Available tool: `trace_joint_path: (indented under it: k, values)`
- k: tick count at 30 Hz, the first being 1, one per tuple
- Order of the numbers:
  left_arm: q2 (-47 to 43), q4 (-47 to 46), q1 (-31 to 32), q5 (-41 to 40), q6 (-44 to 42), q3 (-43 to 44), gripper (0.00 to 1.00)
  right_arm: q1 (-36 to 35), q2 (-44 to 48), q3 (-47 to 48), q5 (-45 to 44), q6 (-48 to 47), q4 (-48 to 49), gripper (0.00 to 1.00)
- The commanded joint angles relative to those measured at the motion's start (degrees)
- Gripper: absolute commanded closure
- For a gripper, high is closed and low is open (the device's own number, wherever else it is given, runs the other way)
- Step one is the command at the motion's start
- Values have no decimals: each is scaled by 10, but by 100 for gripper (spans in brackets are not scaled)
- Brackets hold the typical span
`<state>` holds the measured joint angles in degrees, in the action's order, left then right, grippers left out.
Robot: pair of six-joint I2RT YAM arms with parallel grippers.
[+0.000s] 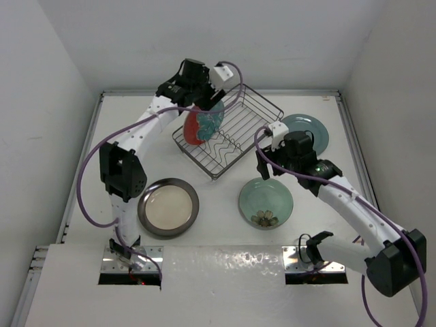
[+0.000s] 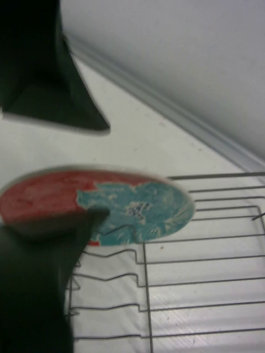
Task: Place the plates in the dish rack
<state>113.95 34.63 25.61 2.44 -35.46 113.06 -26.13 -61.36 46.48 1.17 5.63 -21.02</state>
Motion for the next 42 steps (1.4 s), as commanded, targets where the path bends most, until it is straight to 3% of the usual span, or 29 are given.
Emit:
trace_joint_path:
  k: [1,4,7,10,11,12,14,18,22,25,31,36,42]
  values:
    - [1,-7,-1,3,50,73,24,-3,-27,39,-31,34,-24,20]
    - [5,23,-9,0,92,143,0,-3,-48,58,-41,46,-49,16]
    - [-14,74,-41,48,139,198,0,-3,-51,59,-33,52,-52,14]
    - [-67,118,-133,191,181,159,0,-3,-42,44,-33,51,-45,13]
    - [-83,133,-194,263,181,136,0,-3,-34,33,-37,49,-41,12]
    - [-110,151,-223,284,168,90,0,-3,-30,27,-37,47,-40,11]
    - [-137,218,-283,276,89,30,1,-3,-17,8,-36,44,-33,11]
    - [-227,277,-354,288,-42,-206,3,-3,-11,6,-35,30,-32,9]
    - [-256,266,-446,325,-88,-348,8,-3,-22,25,-28,33,-38,8]
    - [-251,297,-455,316,-150,-428,17,-3,-24,20,-21,41,-36,8]
    - [-298,234,-455,249,-170,-588,11,-3,-22,1,0,28,-13,8]
    - [-293,199,-445,266,-142,-619,8,-2,-33,10,19,11,-26,8]
    - [-207,119,-416,213,-67,-606,13,-3,0,-2,25,-2,-44,8]
